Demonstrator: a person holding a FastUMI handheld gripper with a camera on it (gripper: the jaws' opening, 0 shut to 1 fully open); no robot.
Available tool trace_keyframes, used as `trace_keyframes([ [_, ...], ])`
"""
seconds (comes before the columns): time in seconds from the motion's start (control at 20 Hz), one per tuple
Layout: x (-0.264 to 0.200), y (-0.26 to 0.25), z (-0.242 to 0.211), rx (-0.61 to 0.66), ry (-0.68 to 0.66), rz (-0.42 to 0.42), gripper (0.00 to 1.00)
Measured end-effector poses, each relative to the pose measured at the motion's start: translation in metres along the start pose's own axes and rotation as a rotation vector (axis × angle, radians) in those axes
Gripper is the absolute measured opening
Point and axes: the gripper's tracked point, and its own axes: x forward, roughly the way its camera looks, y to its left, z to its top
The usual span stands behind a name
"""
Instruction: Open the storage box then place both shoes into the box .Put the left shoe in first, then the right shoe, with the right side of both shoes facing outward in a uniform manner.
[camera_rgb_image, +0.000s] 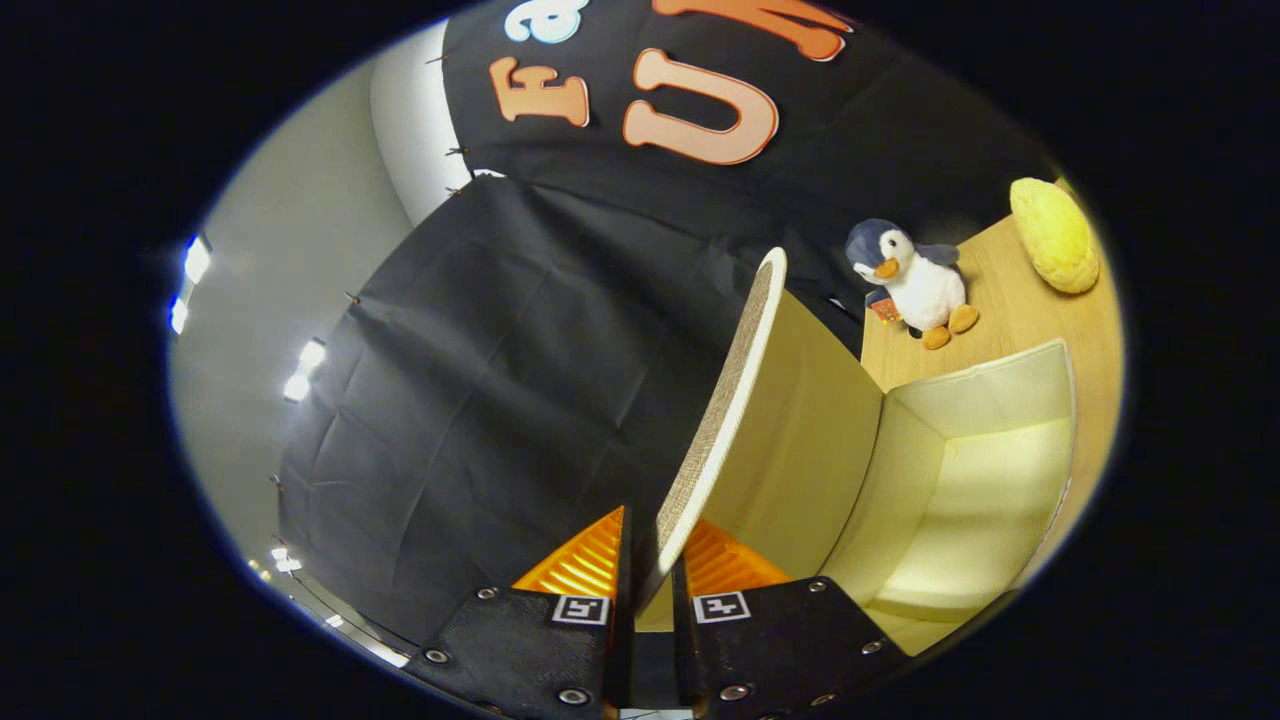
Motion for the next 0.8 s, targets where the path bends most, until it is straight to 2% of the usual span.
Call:
trace_keyframes([
  [0.3, 0.071, 0.004, -0.035, 0.004, 0.076, -0.062, 0.17],
  [0.4, 0.085, 0.000, -0.042, 0.004, 0.088, -0.106, 0.18],
  [0.65, 0.078, -0.011, -0.057, -0.090, 0.121, -0.180, 0.59],
  [0.8, 0.045, -0.022, -0.047, -0.188, 0.086, -0.231, 0.71],
])
